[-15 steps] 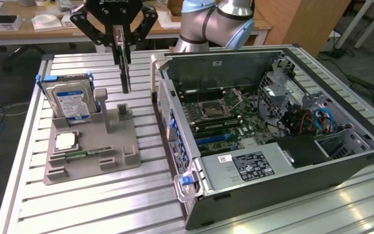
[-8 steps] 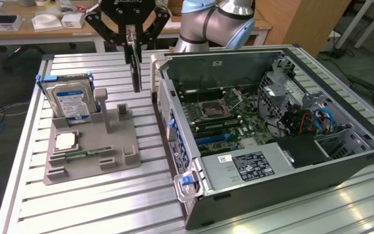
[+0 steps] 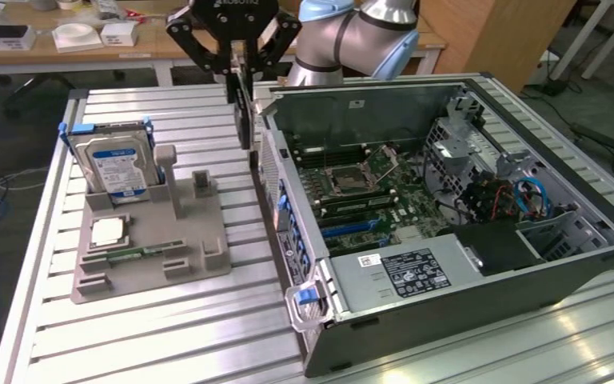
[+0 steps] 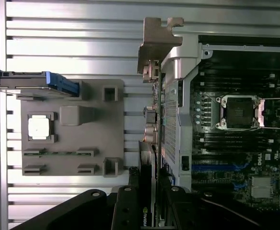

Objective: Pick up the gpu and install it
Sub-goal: 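Pick up the gpu and move the gpu toward the slot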

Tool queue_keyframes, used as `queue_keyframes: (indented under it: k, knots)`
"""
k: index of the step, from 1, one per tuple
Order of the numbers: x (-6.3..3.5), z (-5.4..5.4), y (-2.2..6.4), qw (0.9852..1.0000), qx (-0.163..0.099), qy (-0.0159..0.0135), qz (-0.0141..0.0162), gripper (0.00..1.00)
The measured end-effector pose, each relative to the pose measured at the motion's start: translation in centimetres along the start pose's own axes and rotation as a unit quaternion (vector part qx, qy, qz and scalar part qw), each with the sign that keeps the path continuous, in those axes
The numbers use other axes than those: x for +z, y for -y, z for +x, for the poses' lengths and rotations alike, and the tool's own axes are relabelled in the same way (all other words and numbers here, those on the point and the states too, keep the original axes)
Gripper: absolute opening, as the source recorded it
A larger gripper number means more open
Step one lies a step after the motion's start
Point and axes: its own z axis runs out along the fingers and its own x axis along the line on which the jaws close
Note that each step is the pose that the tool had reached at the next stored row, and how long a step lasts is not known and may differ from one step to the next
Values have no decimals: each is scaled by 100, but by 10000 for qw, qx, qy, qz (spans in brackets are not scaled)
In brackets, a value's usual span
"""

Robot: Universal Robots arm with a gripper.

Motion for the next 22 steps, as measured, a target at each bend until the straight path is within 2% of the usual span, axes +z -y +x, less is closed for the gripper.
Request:
queue_keyframes:
  k: [22]
  knots:
    - [14,-633,-5,10000,39,2,1,26]
